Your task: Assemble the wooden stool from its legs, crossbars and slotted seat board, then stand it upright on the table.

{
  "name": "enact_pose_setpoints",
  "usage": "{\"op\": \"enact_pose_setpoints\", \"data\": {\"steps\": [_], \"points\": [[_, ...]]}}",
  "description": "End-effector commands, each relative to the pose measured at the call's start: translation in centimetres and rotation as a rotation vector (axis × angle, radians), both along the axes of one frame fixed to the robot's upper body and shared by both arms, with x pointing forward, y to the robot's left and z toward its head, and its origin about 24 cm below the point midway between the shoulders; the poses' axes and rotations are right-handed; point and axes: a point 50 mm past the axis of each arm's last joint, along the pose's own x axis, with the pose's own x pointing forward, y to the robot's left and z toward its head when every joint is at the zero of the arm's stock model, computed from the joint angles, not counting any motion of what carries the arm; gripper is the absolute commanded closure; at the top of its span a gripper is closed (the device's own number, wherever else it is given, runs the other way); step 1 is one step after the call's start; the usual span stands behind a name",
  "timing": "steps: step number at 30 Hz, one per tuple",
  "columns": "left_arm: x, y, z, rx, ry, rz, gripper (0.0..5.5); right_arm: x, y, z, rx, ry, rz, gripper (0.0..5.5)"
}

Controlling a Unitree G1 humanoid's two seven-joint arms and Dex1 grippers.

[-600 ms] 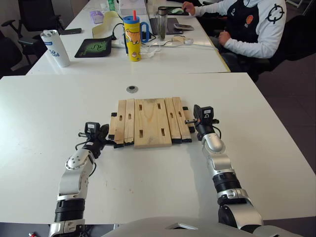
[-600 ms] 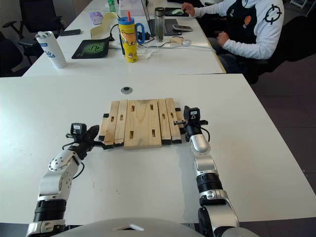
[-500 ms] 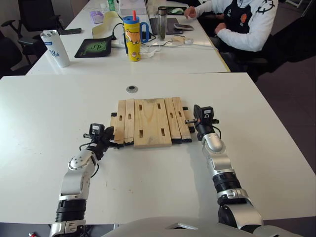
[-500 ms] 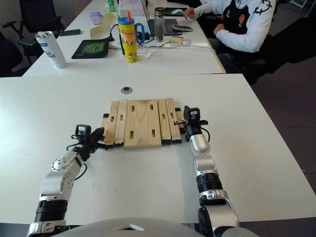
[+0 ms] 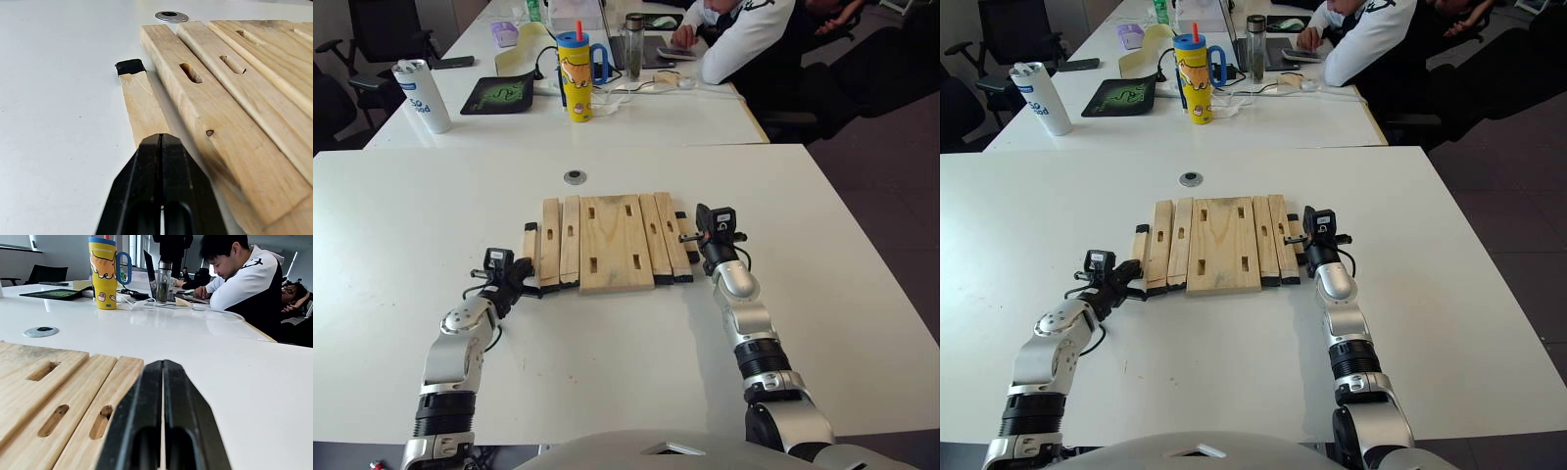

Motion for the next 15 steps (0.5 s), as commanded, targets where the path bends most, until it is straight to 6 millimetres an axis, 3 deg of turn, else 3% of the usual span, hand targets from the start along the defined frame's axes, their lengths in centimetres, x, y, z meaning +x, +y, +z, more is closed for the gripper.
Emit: {"op": "enact_pose_setpoints", "data": {"steps": [1, 7, 15], "points": [[-0.3, 0.9, -0.5, 0.062, 0.035, 0.011, 5.46, 0.4, 0.1, 0.5, -0.005, -0.008, 0.009, 5.50], [0.9, 0.6, 2.3, 0.005, -0.130, 0.043, 5.28, 0.5, 0.1, 0.6, -0.006, -0.016, 0.012, 5.50], [0.3, 0.3, 0.8, -0.055, -0.060, 0.111, 4.12, 0.6, 0.1, 1.1, -0.043, -0.049, 0.029, 5.50]]}}
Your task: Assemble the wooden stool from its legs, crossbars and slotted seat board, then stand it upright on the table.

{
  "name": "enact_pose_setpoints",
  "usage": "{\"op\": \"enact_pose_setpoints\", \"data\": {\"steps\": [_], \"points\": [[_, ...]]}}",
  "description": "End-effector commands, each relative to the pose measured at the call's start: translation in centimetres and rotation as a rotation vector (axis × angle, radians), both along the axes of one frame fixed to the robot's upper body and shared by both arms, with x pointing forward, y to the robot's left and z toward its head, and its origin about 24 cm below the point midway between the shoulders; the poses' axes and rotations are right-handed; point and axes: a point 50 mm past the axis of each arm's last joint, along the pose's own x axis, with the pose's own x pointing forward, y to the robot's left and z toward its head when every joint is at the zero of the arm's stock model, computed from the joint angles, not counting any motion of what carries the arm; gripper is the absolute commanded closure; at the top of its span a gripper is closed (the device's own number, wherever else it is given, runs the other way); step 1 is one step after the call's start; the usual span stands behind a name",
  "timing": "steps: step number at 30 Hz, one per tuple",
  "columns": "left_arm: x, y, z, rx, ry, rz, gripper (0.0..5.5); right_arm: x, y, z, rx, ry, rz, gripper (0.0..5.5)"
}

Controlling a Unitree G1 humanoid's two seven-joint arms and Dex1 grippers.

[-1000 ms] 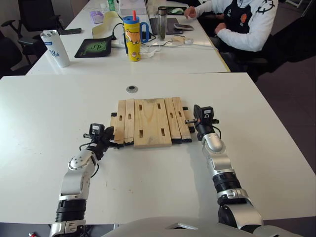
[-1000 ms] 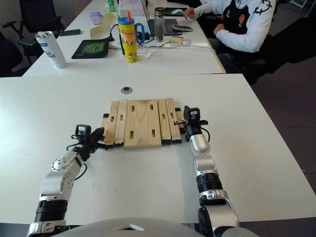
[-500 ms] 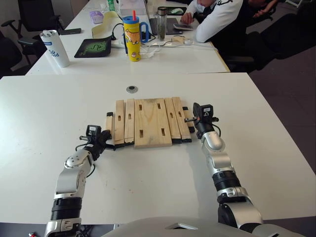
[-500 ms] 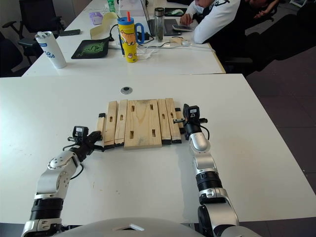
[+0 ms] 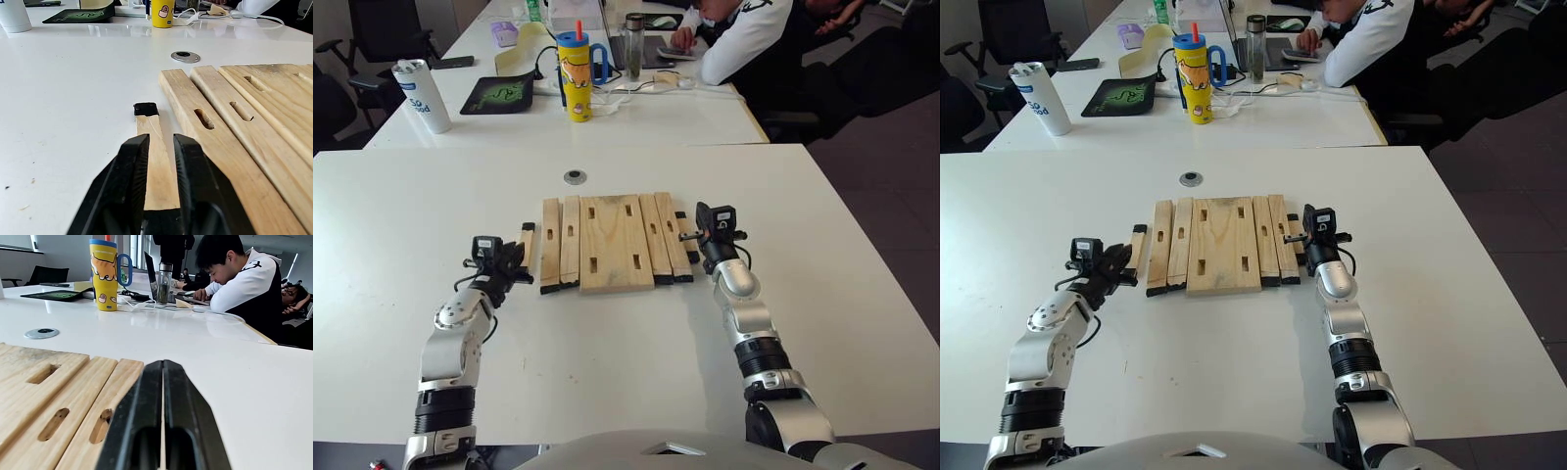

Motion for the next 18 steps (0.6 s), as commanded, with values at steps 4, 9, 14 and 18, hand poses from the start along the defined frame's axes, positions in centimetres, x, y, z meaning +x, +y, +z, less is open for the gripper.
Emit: {"op": "enact_pose_setpoints", "data": {"steps": [4, 9, 14, 18], "points": [[-0.5, -0.2, -1.3, -0.041, 0.066, 0.044, 3.51, 0.4, 0.2, 0.8, -0.035, -0.041, 0.025, 5.50], [-0.6, -0.3, -2.2, -0.048, 0.120, 0.055, 3.17, 0.5, 0.1, 0.8, -0.039, -0.042, 0.025, 5.50], [-0.8, -0.2, -2.9, -0.013, 0.159, 0.079, 3.17, 0.5, 0.1, 0.8, -0.040, -0.040, 0.029, 5.50], [-0.8, -0.1, -2.9, -0.004, 0.157, 0.081, 3.71, 0.5, 0.2, 0.8, -0.039, -0.040, 0.032, 5.50]]}}
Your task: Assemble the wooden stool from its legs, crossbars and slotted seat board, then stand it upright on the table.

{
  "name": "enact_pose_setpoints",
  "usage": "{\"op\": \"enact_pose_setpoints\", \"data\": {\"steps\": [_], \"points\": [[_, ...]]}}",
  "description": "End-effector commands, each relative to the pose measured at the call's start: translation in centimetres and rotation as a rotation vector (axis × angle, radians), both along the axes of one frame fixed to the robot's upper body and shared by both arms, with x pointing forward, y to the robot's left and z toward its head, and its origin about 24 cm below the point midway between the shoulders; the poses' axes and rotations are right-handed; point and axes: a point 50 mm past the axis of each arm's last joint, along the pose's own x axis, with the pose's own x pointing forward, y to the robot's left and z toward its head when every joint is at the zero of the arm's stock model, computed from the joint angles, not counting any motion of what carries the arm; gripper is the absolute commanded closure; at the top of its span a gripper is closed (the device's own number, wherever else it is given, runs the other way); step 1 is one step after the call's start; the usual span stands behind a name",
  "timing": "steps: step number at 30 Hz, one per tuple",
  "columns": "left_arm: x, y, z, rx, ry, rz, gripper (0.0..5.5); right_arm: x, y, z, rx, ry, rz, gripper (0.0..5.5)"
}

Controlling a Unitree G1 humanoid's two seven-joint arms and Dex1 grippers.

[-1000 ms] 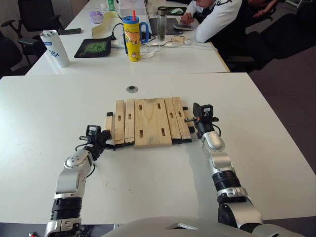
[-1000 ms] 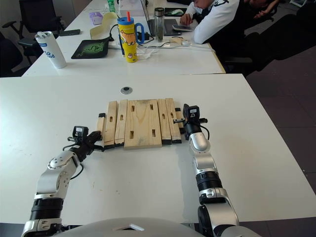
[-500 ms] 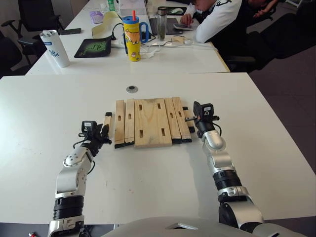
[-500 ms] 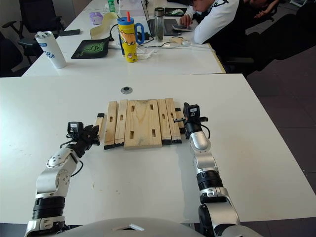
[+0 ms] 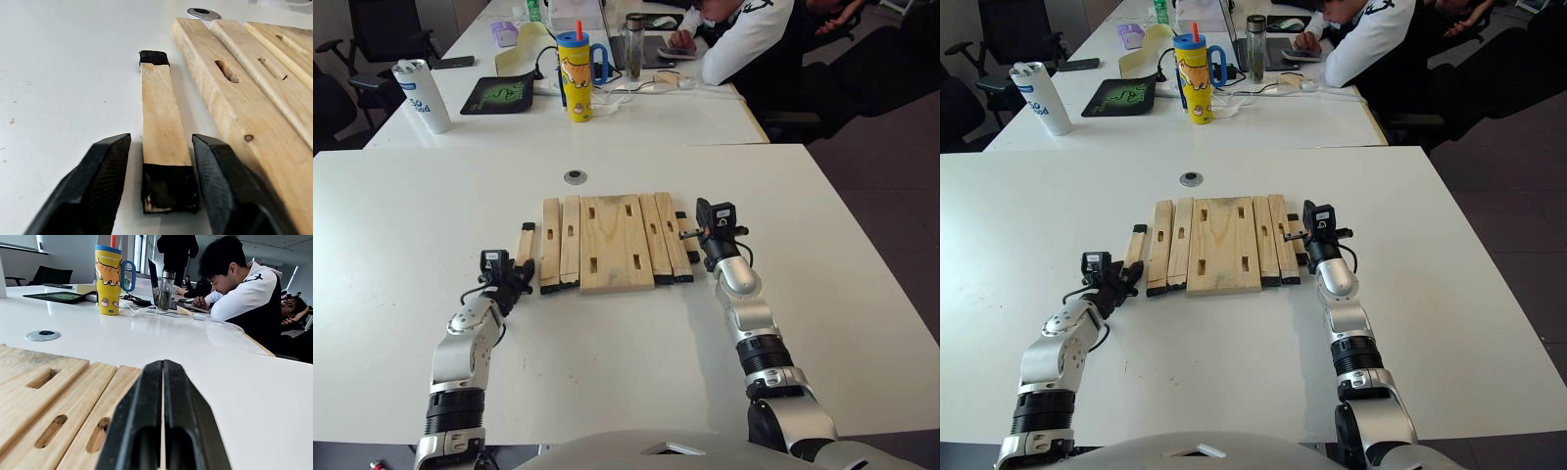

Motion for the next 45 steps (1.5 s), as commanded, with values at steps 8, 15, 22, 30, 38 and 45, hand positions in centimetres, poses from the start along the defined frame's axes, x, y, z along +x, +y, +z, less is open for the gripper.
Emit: {"op": "enact_pose_setpoints", "data": {"steps": [8, 15, 22, 30, 38, 45], "points": [[-0.3, 0.1, -0.6, 0.044, 0.028, -0.004, 4.17, 0.5, 0.4, 0.7, 0.007, -0.016, 0.020, 5.50], [1.3, 0.4, 3.0, 0.215, -0.210, 0.024, 4.17, 1.3, 2.3, 2.4, 0.180, 0.044, 0.179, 5.30], [1.6, -4.1, 6.5, 0.242, -0.492, -0.237, 4.17, -0.2, 6.1, 4.4, 0.654, 0.332, 0.525, 4.20], [0.3, -8.1, 6.9, 0.025, -0.535, -0.432, 4.17, -1.5, 6.6, 6.4, 0.989, 0.496, 0.702, 3.09], [-0.5, -10.0, 7.0, -0.027, -0.525, -0.573, 4.17, -1.4, 6.3, 7.4, 1.138, 0.514, 0.734, 2.89], [-0.8, -10.7, 6.9, -0.061, -0.503, -0.640, 4.17, -0.9, 6.3, 8.2, 1.165, 0.495, 0.743, 2.89]]}}
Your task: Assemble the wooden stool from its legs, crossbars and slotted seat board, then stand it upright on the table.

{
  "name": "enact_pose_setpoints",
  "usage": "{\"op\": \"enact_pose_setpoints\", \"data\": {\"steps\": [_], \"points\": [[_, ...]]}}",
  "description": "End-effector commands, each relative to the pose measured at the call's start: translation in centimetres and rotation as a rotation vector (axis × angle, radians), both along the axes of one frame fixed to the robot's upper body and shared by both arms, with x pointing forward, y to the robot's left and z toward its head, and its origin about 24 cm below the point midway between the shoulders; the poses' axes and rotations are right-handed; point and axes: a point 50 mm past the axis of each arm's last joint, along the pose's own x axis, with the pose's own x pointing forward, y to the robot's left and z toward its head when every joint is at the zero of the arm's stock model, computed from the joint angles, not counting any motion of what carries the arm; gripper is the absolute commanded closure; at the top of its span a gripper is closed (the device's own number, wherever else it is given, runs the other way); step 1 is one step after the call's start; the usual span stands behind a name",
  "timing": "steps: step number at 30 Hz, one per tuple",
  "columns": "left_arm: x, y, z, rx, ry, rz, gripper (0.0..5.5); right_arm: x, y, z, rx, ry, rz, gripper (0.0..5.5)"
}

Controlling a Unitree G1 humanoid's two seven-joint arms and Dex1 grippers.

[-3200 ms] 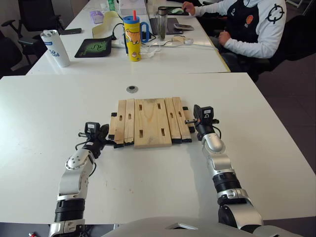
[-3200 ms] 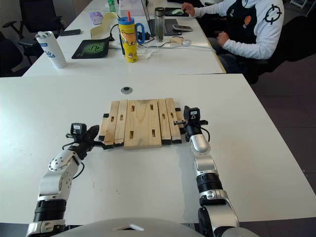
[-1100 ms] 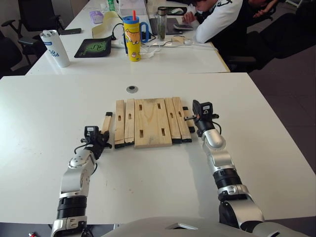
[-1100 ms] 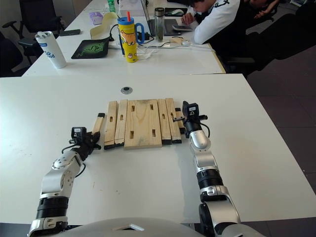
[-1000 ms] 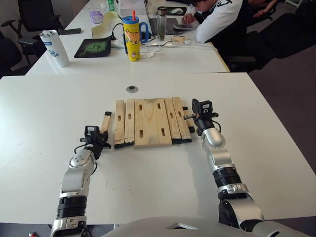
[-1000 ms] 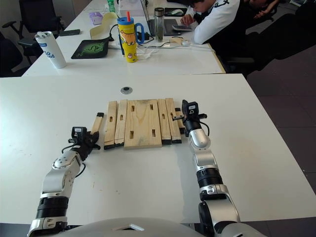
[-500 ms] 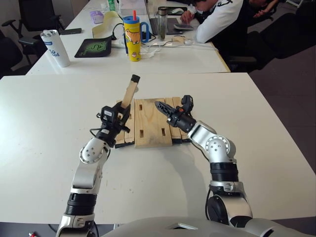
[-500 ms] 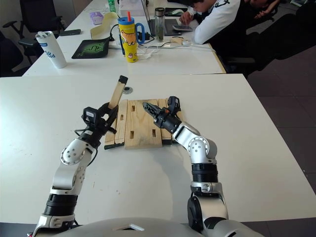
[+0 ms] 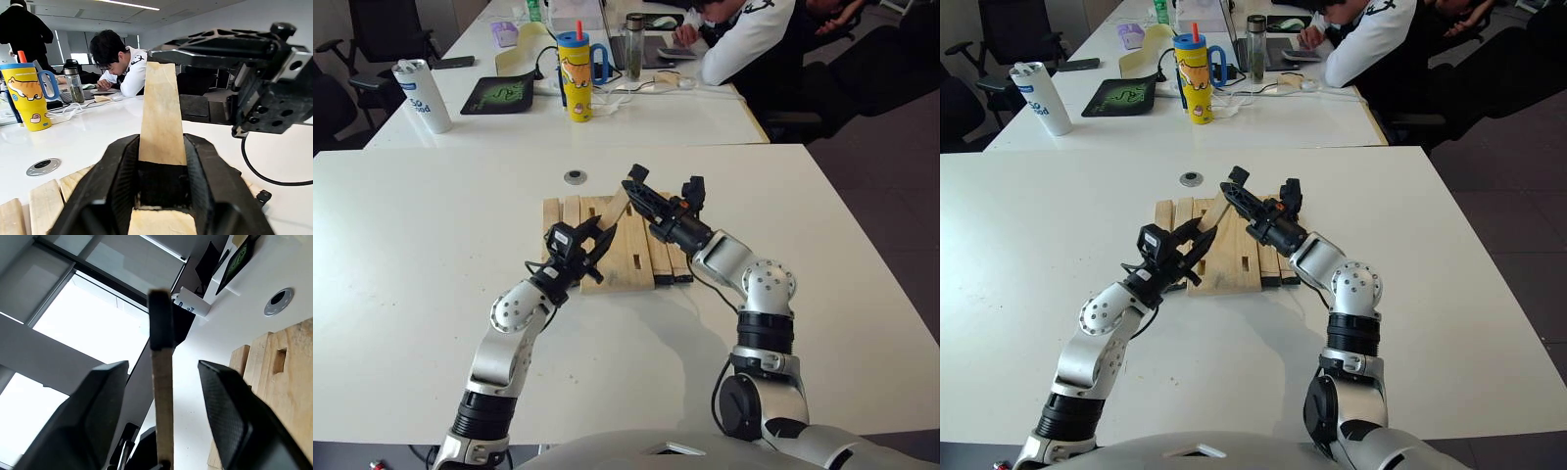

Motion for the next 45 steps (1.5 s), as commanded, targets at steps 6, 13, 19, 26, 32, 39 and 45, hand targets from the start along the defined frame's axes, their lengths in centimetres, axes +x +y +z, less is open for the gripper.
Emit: {"op": "enact_pose_setpoints", "data": {"steps": [6, 13, 19, 26, 32, 39, 45], "points": [[-0.3, 0.6, -0.4, 0.021, 0.036, -0.013, 4.17, 0.7, -0.4, 1.1, 0.003, -0.038, -0.021, 3.62], [-0.6, 0.6, -0.8, 0.033, 0.052, -0.029, 4.17, 0.5, -0.6, 1.1, -0.007, -0.046, -0.021, 4.77], [-0.5, 0.6, -0.8, 0.038, 0.054, -0.029, 4.17, 0.7, -0.6, 1.2, -0.010, -0.056, -0.019, 5.08], [-0.3, 0.8, -1.1, 0.042, 0.062, -0.019, 3.58, 0.9, -0.9, 1.4, -0.018, -0.073, -0.038, 5.08], [-0.3, 1.3, -1.1, 0.035, 0.062, 0.023, 2.74, 1.9, -2.2, 1.2, -0.088, -0.097, -0.184, 5.08], [1.0, 4.8, -0.4, -0.161, 0.051, 0.309, 3.03, 3.3, -4.5, -1.3, -0.486, -0.228, -0.554, 5.08], [1.4, 5.3, -0.6, -0.161, 0.057, 0.378, 4.08, 4.2, -3.9, -3.1, -0.545, -0.191, -0.679, 5.08]]}}
